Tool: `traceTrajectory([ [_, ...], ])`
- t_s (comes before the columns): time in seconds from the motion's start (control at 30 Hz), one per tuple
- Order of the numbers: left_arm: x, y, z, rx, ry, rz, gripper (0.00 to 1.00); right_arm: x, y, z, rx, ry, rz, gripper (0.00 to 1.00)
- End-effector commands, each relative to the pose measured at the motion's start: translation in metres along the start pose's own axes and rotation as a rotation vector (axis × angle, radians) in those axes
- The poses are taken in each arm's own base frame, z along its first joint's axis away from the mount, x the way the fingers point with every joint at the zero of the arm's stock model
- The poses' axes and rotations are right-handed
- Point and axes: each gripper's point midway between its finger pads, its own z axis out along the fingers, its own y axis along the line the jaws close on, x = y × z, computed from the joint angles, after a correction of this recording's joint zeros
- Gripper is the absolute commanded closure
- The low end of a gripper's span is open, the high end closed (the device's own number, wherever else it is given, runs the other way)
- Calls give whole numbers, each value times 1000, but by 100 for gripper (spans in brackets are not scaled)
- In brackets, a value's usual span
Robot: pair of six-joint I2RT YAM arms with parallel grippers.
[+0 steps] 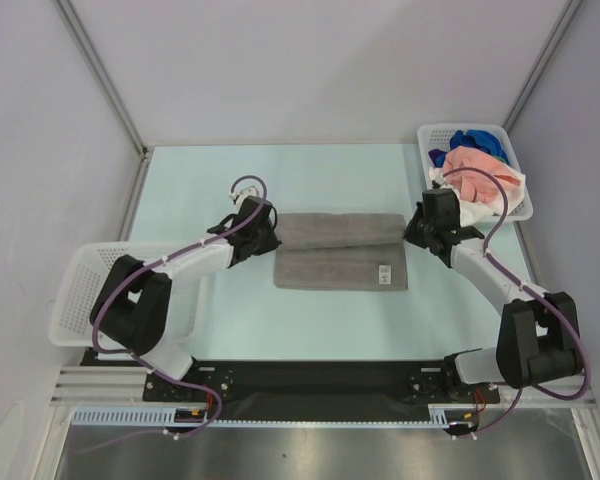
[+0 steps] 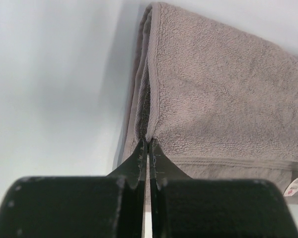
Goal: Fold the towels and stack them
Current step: Fold the towel
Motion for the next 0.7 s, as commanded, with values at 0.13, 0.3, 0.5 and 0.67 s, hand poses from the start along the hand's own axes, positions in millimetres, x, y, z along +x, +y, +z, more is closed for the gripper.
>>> traceTrajectory([
  [0.13,-3,-12,-22,68,-47,21,100,4,0,-25,-19,-25,1,100],
  [0.3,3,-14,-30,73,-51,29,100,17,-5,-32,-15,-14,2,100],
  [0.5,10,-12,-39,78,-54,30,100,30,-7,-41,-25,-9,5,100],
  [0.67,16,-6,-44,68,-53,31,100,38,-10,-46,-27,-4,9,100],
])
